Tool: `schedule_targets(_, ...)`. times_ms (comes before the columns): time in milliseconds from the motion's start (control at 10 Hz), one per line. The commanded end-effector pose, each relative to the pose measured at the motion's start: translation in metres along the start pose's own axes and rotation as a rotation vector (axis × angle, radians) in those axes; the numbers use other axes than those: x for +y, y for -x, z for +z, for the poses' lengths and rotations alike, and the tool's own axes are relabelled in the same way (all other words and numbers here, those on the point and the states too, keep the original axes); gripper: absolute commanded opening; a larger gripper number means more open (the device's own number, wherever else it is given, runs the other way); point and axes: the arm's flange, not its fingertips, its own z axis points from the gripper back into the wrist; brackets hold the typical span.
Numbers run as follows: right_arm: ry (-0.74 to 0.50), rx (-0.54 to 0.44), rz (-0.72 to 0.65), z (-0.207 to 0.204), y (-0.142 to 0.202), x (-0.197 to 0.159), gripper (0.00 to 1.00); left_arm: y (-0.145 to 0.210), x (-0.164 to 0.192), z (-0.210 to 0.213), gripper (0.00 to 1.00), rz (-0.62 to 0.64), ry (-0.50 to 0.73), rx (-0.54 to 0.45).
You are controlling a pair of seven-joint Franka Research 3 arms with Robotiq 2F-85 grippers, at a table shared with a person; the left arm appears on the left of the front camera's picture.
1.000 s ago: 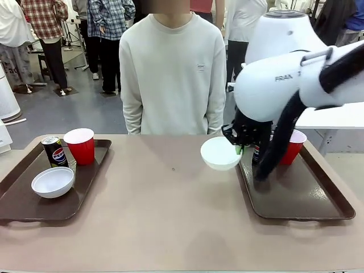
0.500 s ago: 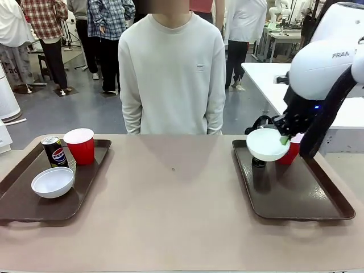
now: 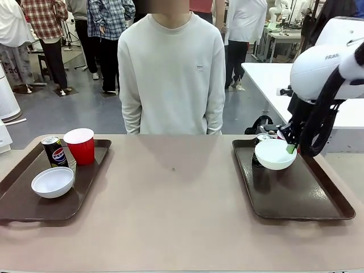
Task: Prepare tableware on both trays.
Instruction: Pick up a Picnic Bowl from the table and place it on a Handle tray.
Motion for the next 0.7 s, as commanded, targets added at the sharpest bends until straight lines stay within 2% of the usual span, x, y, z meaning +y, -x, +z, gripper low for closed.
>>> schedule_targets(0,-0.018,0.004,0.021,-0.024,-0.024,-0.005,0.00,0.000,-0.002,0.001,0.95,-0.012,0.016,-0.010)
schedule_targets(300,-0.027,-0.010,-0.014,-0.069,-0.039,-0.007,0.00,0.000,-0.002,0.001,0.95,-0.012,0.016,-0.010)
schedule_targets(600,-0.044,-0.002,-0.037,-0.083,-0.041,-0.011,0.00,0.000,-0.002,0.001,0.95,-0.012,0.016,-0.010)
